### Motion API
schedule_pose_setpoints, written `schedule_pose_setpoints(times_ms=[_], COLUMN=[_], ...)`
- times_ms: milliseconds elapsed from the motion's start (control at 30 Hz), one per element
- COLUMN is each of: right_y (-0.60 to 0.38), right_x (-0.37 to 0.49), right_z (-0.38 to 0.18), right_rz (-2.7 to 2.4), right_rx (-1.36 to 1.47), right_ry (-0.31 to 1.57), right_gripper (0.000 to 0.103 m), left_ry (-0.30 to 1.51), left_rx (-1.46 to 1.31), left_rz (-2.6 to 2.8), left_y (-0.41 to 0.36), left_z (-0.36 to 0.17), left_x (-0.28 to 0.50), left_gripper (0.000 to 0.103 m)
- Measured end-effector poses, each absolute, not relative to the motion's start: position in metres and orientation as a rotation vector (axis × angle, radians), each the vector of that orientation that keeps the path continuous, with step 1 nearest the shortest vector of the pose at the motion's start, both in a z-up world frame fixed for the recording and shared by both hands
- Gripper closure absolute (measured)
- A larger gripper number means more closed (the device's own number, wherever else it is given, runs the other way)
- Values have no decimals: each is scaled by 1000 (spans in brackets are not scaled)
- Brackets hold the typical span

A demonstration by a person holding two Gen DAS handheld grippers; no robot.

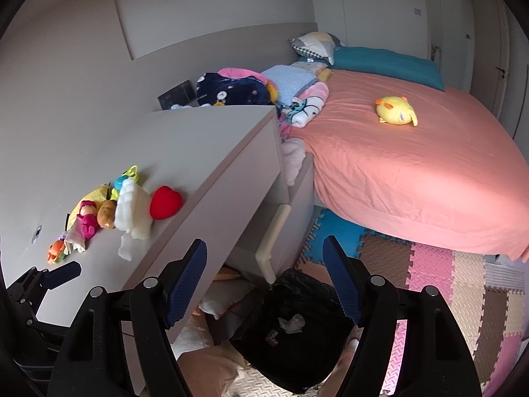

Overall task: Collect trash
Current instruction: 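Move both open tools back up over the items on the desk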

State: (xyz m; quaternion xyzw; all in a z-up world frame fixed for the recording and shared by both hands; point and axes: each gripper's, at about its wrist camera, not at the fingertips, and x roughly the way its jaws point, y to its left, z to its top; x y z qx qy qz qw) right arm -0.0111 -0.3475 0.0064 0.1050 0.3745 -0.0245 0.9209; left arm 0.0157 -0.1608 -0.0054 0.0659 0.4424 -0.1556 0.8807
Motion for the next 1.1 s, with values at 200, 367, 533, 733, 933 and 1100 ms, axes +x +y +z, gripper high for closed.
schedule_pose_setpoints(times_ms=[200, 367, 533, 733, 933, 1100], right_y=[-321, -299, -281, -282, -281, -276], right_x=[-2, 5, 15, 35, 61, 84], right_z=[7, 5, 1, -2, -11, -25], right_rz=[10, 66, 107, 99, 95, 99], right_rx=[195, 181, 159, 200, 206, 207], right_ry=[773, 771, 778, 781, 804, 844], right_gripper=[30, 30, 30, 30, 30, 30], left_ry=[917, 917, 921, 911, 911, 932], left_rx=[111, 100, 82, 76, 68, 45], left_rz=[-261, -201, -158, -114, -65, -38], left_y=[-128, -99, -76, -53, -31, -10], left_z=[-2, -3, -2, 3, 3, -2], left_x=[20, 19, 23, 27, 39, 50], left_gripper=[6, 6, 6, 6, 6, 6])
